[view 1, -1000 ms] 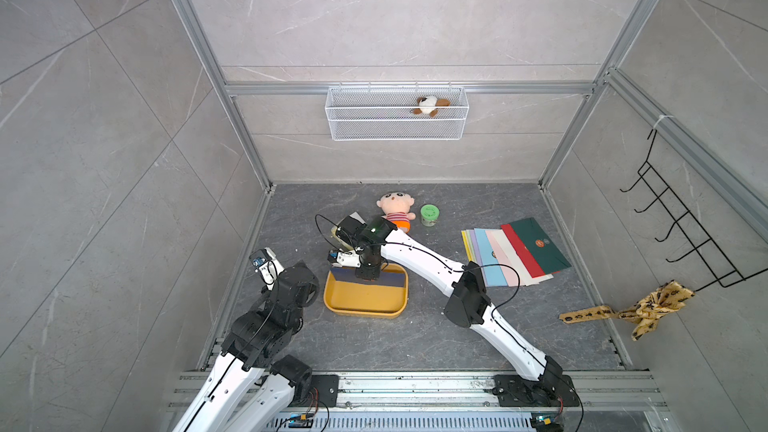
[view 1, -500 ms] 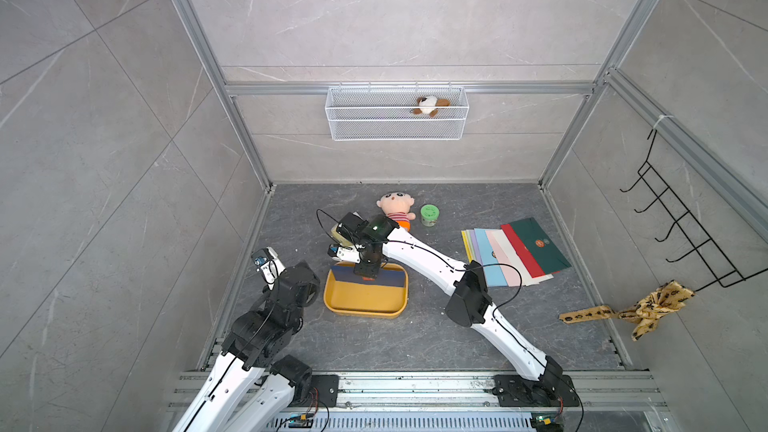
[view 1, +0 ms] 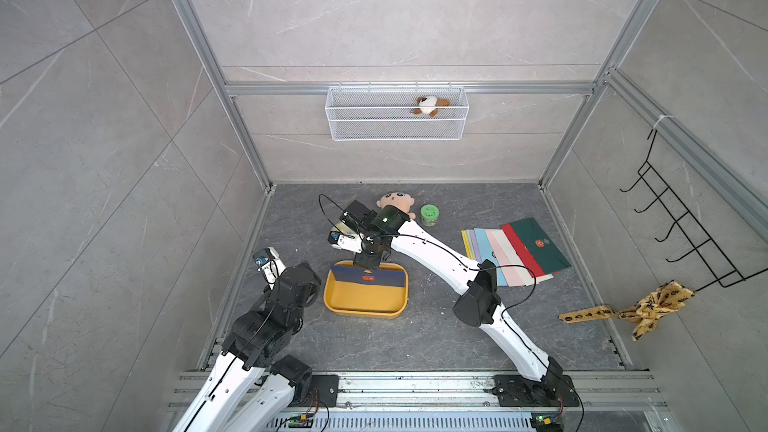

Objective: Put the sealed envelopes into the storage box
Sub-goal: Place the envelope in the storage box.

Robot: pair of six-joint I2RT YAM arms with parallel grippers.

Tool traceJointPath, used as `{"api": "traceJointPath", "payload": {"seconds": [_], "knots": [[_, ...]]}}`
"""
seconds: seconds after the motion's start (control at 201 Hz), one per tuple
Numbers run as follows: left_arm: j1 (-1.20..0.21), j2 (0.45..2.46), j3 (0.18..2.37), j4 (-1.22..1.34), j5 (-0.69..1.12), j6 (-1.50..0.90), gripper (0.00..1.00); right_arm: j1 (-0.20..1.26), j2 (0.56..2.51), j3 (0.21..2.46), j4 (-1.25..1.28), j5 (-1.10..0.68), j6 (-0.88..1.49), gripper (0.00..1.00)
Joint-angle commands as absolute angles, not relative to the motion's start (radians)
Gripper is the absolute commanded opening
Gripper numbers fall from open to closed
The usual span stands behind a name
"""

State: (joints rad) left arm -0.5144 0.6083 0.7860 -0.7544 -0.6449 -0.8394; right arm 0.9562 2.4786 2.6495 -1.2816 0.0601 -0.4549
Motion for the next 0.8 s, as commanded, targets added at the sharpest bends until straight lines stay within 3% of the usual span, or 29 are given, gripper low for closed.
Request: {"api": "traceJointPath", "payload": {"seconds": [0.0, 0.542, 0.791], "knots": [[-0.515, 0.607, 0.782, -0.722, -0.634, -0.821, 0.68, 0.948, 2.445, 2.647, -1.282, 0.049, -0.43, 0.61], [-0.514, 0.604, 0.775, -0.708, -0.62, -0.815, 0.69, 0.968, 2.381, 2.603, -1.342, -0.145, -0.334, 0.59], [-0.515, 0.592, 0.777, -0.714, -0.625, -0.816, 0.69, 1.099, 2.355, 2.487, -1.329, -0.069, -0.285, 0.67]]}}
